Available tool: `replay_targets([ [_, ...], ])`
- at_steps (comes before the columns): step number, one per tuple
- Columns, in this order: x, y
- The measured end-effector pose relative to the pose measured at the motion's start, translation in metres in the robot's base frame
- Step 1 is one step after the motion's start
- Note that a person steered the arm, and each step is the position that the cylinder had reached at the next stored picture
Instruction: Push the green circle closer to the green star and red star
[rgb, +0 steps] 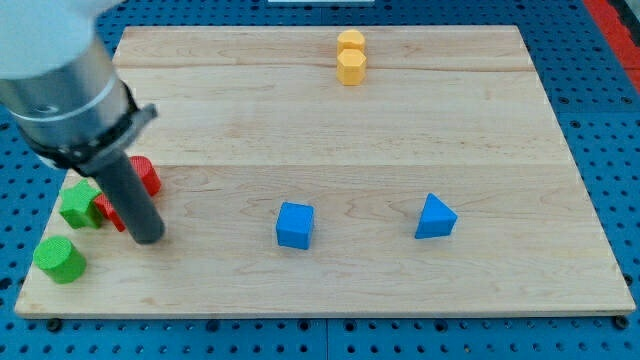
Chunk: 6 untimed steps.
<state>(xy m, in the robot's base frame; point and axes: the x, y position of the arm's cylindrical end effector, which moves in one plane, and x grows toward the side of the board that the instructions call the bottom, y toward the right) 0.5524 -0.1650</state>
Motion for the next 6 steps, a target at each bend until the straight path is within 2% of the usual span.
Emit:
replay_targets([
  [1, 0.063, -0.002],
  [3, 0.064, -0.139],
  [5, 0.031, -0.104],
  [6, 0.024, -0.113],
])
